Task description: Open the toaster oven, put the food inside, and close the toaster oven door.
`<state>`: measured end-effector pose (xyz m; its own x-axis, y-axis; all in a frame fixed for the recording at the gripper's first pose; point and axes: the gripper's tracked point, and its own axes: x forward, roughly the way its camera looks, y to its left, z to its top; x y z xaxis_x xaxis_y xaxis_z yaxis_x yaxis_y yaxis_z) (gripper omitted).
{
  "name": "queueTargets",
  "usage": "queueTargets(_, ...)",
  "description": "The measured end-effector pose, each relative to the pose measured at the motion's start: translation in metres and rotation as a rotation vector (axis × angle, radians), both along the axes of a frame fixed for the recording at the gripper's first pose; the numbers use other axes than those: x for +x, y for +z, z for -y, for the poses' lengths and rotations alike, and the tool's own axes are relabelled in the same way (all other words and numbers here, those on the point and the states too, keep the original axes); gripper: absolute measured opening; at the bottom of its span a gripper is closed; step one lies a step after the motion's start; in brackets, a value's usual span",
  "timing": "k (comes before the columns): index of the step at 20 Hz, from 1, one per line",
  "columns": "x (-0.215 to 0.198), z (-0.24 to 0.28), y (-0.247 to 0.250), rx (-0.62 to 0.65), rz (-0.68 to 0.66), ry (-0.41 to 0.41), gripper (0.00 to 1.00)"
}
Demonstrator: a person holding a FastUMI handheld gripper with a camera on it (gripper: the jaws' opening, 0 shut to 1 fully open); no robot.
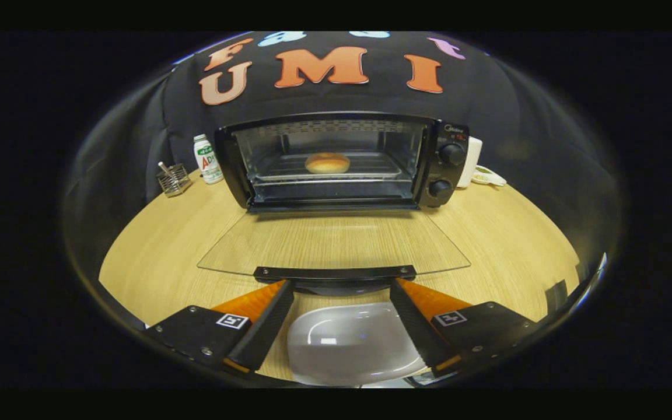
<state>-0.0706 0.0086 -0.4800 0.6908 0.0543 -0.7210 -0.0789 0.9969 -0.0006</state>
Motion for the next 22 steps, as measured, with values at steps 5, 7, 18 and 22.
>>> queueTargets(5,0.024,-0.002,0.044,0.022,0.086,-0.010,0.99)
queueTargets(7,0.035,-0.004,0.060,0.026,0.112,-0.010,1.00)
queueTargets(18,0.099,-0.011,0.109,0.099,0.197,-0.039,1.00)
queueTargets(22,0.130,-0.015,0.118,0.114,0.225,-0.053,1.00)
